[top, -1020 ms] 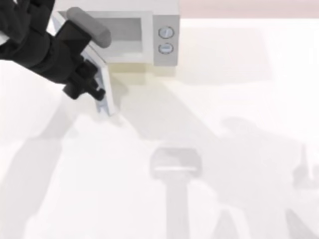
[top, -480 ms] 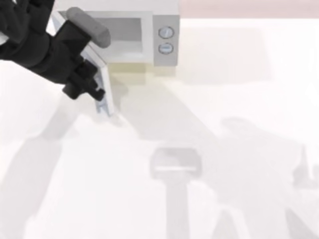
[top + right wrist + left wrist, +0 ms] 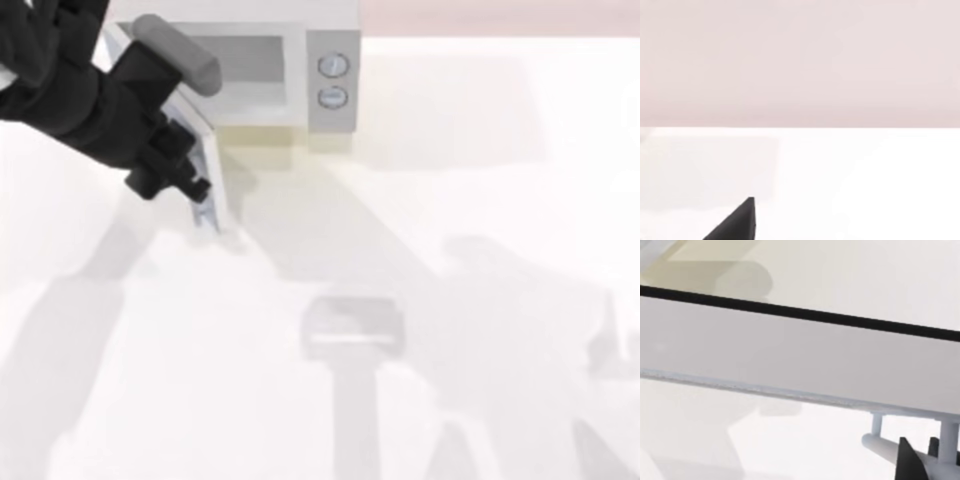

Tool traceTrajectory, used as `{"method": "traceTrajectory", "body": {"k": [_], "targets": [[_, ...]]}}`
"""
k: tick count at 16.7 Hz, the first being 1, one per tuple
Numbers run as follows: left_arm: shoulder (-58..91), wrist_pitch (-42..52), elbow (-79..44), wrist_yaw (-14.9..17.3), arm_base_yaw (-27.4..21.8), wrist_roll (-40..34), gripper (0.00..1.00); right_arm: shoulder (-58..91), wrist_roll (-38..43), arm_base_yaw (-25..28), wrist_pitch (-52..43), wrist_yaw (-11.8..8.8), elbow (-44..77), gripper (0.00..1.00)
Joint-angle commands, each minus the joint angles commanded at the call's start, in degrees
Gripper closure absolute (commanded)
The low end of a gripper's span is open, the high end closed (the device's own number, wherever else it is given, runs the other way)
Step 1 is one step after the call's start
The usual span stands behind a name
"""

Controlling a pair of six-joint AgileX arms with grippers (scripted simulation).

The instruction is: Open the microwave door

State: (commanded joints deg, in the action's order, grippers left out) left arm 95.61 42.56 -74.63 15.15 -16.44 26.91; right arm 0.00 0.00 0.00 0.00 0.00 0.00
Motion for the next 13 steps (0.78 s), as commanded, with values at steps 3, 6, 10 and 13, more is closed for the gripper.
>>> {"method": "traceTrajectory", "body": {"k": [3,6,10,13], "targets": [[-0.2,0.5,0.0,0.7,0.8,1.8,1.00,0.0,0.0,0.0,0.0,0.0,0.0,0.00],[-0.3,2.0,0.3,2.4,2.6,6.0,1.00,0.0,0.0,0.0,0.0,0.0,0.0,0.00],[-0.7,2.9,0.2,3.9,4.0,9.3,1.00,0.0,0.0,0.0,0.0,0.0,0.0,0.00],[-0.7,2.9,0.2,3.9,4.0,9.3,1.00,0.0,0.0,0.0,0.0,0.0,0.0,0.00]]}}
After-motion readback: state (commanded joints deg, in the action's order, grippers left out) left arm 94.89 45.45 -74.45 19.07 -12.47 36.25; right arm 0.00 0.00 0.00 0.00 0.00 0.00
